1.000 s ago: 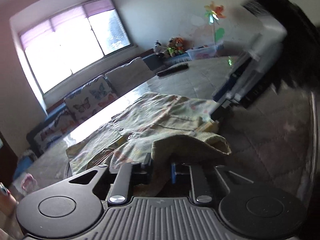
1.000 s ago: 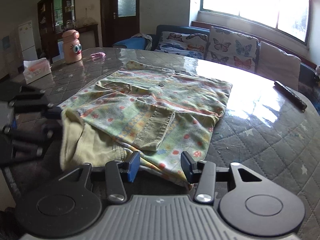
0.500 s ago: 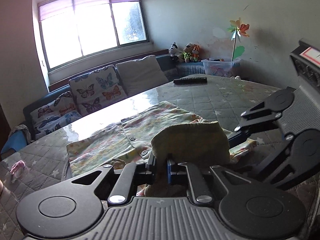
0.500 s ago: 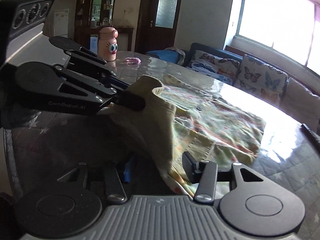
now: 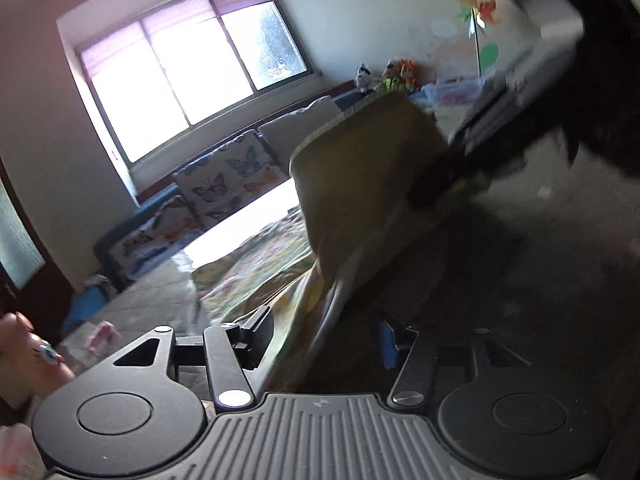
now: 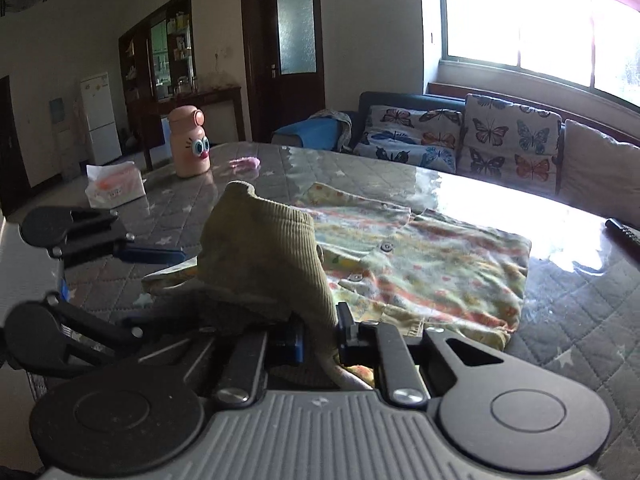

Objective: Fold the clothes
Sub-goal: 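Lift the hem with both tools and fold it toward the collar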

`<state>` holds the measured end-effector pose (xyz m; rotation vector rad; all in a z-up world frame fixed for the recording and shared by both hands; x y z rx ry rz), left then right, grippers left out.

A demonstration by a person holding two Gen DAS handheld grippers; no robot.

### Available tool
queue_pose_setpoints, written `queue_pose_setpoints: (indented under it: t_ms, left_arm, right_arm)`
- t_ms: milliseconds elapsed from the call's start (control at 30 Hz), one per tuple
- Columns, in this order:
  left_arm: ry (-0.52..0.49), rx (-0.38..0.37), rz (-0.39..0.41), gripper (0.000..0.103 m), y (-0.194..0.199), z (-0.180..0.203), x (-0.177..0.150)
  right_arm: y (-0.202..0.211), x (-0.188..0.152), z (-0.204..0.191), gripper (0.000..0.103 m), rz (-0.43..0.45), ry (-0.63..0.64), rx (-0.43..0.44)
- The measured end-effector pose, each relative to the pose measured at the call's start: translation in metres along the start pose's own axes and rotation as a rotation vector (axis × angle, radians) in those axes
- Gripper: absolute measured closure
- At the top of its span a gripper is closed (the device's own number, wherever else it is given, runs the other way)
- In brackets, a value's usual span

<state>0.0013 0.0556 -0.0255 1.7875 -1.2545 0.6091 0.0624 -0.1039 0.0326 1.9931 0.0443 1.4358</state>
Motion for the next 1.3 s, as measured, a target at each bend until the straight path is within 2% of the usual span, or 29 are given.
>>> queue_pose_setpoints:
  t_ms: [100, 200, 300, 467, 667, 800, 1067, 1300]
  left_arm:
    - [-0.032, 0.04, -0.016, 0.047, -0.009, -0.003, -0.008]
    - [-0.04, 0.062, -0.037, 0.08, -0.014, -0.008, -0.012]
    - [-0.013, 0.054, -0.025, 0.091, -0.002, -0.014, -0.009]
    - [0.025, 0.041, 0.015, 0.093, 0.032, -0.021, 0.002]
    - [0.067, -0.027, 0.055, 0.094, 0.093, -0.025, 0.015]
    - [0.081, -0.03, 0.07, 0.094, 0.101, -0.03, 0.026]
    - [0.104, 0.0, 0.049, 0.094, 0.045, -0.054, 0.047]
    - [0.133, -0.002, -0.062, 0.094, -0.03, -0.075, 0.05]
  right_arm:
    - [0.003, 0.0, -0.001, 0.092, 0.014, 0.001, -0.008]
    - [0.005, 0.0, -0.001, 0.094, 0.027, 0.001, -0.016]
    - [0.012, -0.001, -0.005, 0.094, 0.046, 0.003, -0.016]
    - [0.04, -0.001, -0.02, 0.095, 0.08, 0.035, 0.016]
    - [0.091, -0.004, -0.047, 0.095, 0.097, 0.062, 0.055]
    - [0.103, 0.003, -0.052, 0.095, 0.092, 0.083, 0.057]
    - [0.066, 0.048, -0.006, 0.095, 0.07, 0.075, 0.036]
    - [0.001, 0.074, 0.046, 0.095, 0.001, 0.024, 0.027]
Point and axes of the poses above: each gripper's, at about its wrist camera, not at the fingertips, and y roughly against the way its jaws point, z to its right, x to its top, the point moved 4 cm from there along -y, roughly the way its jaws point, and after that the axes turned 12 degrees about x, right-handed, at the moved point
